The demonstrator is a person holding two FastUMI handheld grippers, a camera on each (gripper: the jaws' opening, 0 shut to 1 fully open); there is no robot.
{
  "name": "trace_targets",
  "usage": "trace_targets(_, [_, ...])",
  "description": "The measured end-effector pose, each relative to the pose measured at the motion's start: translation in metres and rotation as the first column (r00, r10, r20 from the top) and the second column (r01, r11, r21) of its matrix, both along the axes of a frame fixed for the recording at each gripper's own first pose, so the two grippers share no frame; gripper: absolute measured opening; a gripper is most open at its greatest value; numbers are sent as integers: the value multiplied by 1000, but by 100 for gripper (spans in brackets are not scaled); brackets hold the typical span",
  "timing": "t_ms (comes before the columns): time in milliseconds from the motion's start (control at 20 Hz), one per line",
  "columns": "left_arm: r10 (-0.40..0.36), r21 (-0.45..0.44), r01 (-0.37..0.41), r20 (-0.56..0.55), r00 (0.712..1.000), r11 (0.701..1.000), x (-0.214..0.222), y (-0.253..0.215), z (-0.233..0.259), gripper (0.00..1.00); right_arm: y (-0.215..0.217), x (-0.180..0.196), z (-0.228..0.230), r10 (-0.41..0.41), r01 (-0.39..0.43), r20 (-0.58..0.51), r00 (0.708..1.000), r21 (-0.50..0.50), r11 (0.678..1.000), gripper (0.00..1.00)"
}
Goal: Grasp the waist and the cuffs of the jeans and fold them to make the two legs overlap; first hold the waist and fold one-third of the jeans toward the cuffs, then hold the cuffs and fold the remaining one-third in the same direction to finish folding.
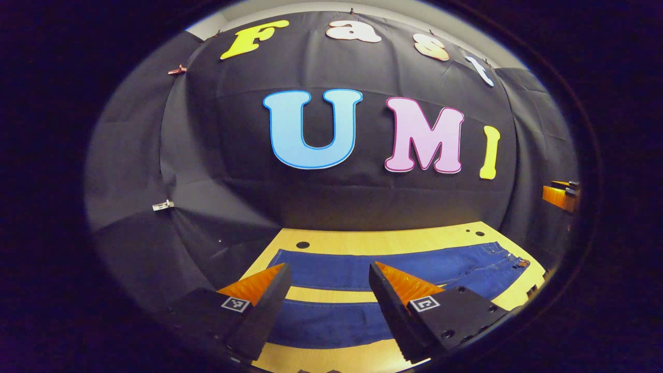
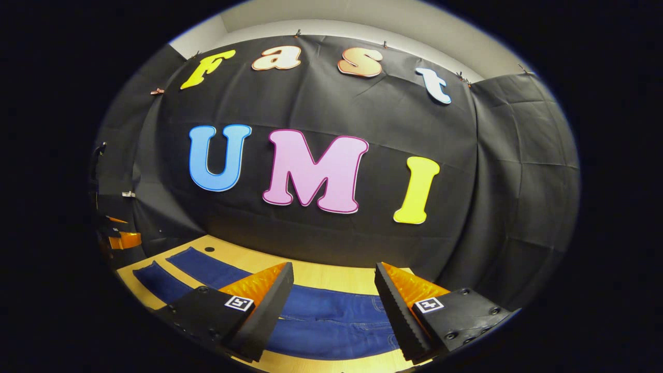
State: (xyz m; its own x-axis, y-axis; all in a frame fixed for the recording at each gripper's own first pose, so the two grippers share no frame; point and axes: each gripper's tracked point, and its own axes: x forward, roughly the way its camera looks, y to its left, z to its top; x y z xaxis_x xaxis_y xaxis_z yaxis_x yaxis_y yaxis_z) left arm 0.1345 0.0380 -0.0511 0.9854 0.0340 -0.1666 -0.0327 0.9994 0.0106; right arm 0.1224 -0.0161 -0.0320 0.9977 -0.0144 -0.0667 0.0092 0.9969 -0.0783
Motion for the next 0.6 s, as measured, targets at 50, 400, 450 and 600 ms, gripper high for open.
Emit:
trace_targets(50, [2, 57, -1, -19, 1000, 998, 3, 12, -6, 96, -3, -1, -2, -7, 7, -6, 1000, -3, 1000, 96])
trace_targets(400, [10, 524, 158, -304, 953, 837, -1, 106, -113, 98, -28, -12, -21, -89, 89, -74, 993, 4, 996, 96])
trace_targets(450, [-4, 547, 210, -353, 936, 811, -7, 112, -130, 98, -33, -14, -24, -104, 104, -80, 991, 1, 995, 96])
trace_targets(600, [-33, 603, 356, -479, 877, 714, -24, 135, -181, 98, -43, -23, -31, -134, 133, -101, 986, -14, 991, 96])
